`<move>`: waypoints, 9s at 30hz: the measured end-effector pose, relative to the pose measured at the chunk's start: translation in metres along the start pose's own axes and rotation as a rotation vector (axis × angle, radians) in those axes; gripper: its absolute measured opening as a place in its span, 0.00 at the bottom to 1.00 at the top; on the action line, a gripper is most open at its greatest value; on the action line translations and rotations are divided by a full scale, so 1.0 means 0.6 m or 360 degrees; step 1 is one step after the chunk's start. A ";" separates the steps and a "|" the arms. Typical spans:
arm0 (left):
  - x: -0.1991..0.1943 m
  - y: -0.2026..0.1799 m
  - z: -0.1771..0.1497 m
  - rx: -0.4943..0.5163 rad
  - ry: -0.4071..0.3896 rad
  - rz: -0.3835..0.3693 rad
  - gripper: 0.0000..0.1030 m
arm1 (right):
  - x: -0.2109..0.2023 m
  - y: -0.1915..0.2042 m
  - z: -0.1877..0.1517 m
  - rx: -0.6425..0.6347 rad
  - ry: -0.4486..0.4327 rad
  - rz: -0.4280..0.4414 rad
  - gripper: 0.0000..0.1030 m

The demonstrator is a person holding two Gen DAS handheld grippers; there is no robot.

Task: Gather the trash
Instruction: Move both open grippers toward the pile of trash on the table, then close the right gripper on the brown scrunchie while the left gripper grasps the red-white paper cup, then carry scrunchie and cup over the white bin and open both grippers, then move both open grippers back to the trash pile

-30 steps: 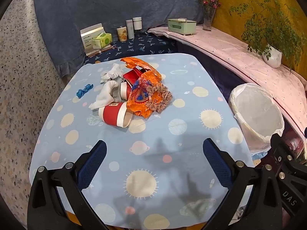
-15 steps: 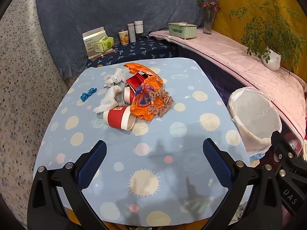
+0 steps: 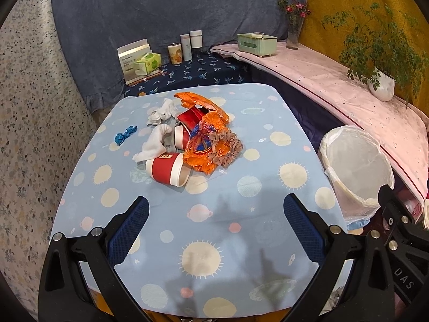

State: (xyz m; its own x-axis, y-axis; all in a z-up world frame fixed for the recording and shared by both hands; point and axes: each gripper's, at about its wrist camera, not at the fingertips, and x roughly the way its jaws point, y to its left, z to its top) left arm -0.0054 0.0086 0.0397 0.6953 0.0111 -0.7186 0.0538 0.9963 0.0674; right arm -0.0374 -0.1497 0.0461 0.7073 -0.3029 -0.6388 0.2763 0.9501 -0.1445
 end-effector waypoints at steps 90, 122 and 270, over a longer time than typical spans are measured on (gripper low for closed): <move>0.130 0.105 0.010 -0.0059 0.0128 0.0028 0.93 | 0.087 0.075 0.018 -0.0075 0.0143 -0.0013 0.93; 0.361 0.215 0.009 -0.0083 0.0287 -0.0283 0.86 | 0.251 0.269 0.065 -0.0084 0.0215 0.0269 0.93; 0.336 0.290 0.051 -0.0325 0.0282 -0.0119 0.90 | 0.247 0.356 0.036 -0.0114 0.0290 0.0544 0.57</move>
State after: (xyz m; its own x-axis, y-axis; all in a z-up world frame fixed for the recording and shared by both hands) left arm 0.1659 0.1818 -0.0724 0.5576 -0.0665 -0.8275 -0.0579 0.9912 -0.1187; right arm 0.1404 0.0066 -0.0632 0.6215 0.0442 -0.7822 -0.0061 0.9986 0.0516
